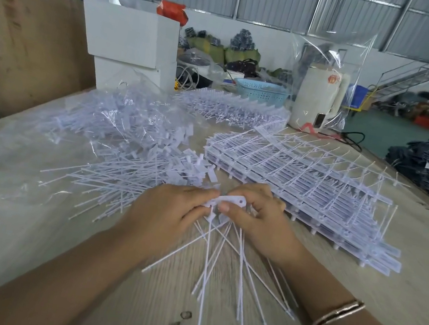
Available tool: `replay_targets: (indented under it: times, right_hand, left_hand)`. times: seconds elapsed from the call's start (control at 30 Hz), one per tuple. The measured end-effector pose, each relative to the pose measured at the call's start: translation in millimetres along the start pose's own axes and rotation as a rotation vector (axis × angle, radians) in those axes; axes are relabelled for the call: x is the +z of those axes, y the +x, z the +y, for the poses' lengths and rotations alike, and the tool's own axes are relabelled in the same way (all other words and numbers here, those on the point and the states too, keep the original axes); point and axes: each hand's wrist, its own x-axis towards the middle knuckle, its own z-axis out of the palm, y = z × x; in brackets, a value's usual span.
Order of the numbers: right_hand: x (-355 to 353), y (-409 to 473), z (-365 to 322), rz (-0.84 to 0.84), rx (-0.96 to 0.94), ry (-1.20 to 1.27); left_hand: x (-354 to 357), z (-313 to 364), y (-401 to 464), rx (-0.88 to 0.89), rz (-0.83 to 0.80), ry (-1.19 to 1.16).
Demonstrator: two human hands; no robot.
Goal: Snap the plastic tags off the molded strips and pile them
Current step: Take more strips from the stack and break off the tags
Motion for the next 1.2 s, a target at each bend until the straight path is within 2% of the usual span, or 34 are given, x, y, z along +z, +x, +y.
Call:
replay_targets:
  times: [0.17,0.33,0.47,0.67,0.8,0.87,0.93,1.0,1.07,1.2]
  right_hand:
    - [1,0,-1,0.069,-0.088,0.072]
    - [2,-1,-2,0.087,-0.061,0.128]
    - [1,-3,-5,0.105,-0.045,0.111]
    - [-4,-4,-11,0.114,-0.072,0.037]
    - [-7,-2,-14,0.091,-0.113,0.070]
    - [-11,-1,-12,0.076,-0.100,0.134]
    - [-23,0,-8,0.100,-0.013,0.343]
    - [-34,1,-1,0.121,0.071,0.505]
    - [-33,2,5,0.124,0.105,0.421]
    - [-14,15,20,0.087,0.051,-0.187]
  left_hand:
    - [0,2,1,-0.053,0.000,-0.201]
    - [-2,7,0,-0.119,0.047,-0.391]
    - [-2,8,2,-0.223,-0.023,-0.544]
    - [-1,14,5,-0.250,-0.023,-0.764]
    - [-1,16,7,-0.241,-0.017,-0.826]
    - [-2,16,7,-0.269,-0.017,-0.943]
    - [-9,11,7,-0.317,-0.043,-1.004]
    - [-14,3,5,-0.284,-0.035,-0.802]
    - [-13,-4,6,-0.183,0.025,-0.502]
    - [5,-5,19,-0.071,0.112,-0.175]
